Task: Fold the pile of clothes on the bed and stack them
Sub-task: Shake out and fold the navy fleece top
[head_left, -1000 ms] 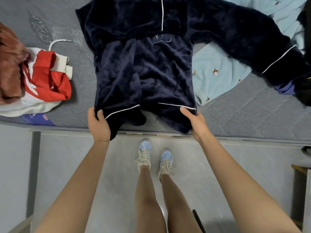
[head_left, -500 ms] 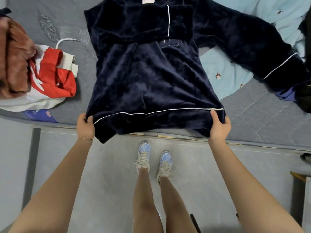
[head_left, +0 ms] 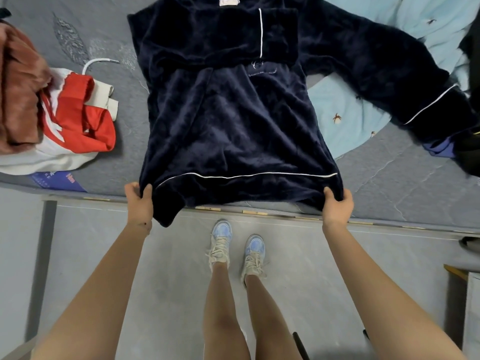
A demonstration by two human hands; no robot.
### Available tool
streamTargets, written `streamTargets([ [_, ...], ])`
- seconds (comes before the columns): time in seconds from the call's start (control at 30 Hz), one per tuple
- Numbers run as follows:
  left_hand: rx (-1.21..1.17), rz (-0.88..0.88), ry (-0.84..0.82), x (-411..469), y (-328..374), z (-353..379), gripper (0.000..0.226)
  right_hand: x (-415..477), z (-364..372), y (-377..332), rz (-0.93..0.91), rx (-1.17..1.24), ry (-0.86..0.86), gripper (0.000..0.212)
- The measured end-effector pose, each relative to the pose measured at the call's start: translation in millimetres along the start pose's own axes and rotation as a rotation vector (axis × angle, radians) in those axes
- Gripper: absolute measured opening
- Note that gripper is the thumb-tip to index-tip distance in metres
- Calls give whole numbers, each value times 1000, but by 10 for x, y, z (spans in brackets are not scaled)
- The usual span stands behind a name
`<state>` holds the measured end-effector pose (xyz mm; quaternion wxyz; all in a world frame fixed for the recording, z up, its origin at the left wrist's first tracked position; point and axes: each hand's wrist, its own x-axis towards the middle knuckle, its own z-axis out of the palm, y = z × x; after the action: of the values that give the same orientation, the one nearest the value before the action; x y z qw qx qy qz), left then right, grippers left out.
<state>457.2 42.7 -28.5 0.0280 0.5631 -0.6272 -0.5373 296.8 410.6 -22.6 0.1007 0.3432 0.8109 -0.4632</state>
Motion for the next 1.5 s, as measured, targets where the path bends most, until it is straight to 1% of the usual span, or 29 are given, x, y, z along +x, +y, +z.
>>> streamTargets([
  [0.07,-5,21,22,5,27,-57,10,1,-28,-31,-17,61,84,16],
  [0.13,47,36,17,24,11,-93,18,-2,-28,-40,-29,66,116,14],
  [0.27,202,33,-36,12,-21,-24,34,-51,69,6,-9,-47,-9,30],
  [0.3,192,7,-44,14,-26,6,40,-54,90,19,22,-40,-33,32],
  [0.37,71,-111,-75,40,-48,40,54,-72,111,6,97,30,-68,38],
  [0.43,-74,-238,-110,53,-85,45,73,-83,116,-4,190,172,-135,44],
  [0.47,-86,-282,-140,36,-119,36,84,-83,116,-4,244,269,-175,45],
  [0.5,-77,-316,-177,-5,-161,33,87,-89,114,-5,296,364,-217,44],
  [0.57,-70,-337,-224,-97,-260,44,69,-113,121,-25,351,447,-287,44],
  [0.6,-92,-336,-211,-130,-314,46,62,-120,128,-28,352,451,-305,45],
  [0.77,-378,-271,-104,-238,-322,65,37,-115,148,-44,343,456,-307,45],
  [0.9,-482,-249,-61,-261,-210,89,33,-132,163,-90,357,503,-306,42],
  [0.97,-515,-289,-91,-277,-149,63,29,-129,145,-97,364,545,-299,41],
  [1.03,-525,-322,-150,-302,-127,4,32,-141,107,-111,379,539,-277,38],
  [1.07,-484,-326,-175,-314,-131,-25,35,-159,95,-112,376,520,-260,36],
  [1.13,-278,-284,-170,-308,-175,-72,36,-177,92,-73,304,389,-195,34],
  [1.2,-39,-193,-149,-261,-229,-85,44,-180,121,-26,191,162,-147,44],
  [1.3,228,-107,-150,-175,-252,-87,76,-211,187,-42,52,-90,-153,67],
  [1.37,489,15,-93,-137,-208,-53,93,-218,233,-79,-103,-276,-125,80],
  [1.43,651,190,-28,-124,-84,15,92,-253,299,-157,-296,-486,-81,83],
  [1.5,726,326,-45,-81,78,84,87,-301,385,-272,-474,-620,-101,81],
])
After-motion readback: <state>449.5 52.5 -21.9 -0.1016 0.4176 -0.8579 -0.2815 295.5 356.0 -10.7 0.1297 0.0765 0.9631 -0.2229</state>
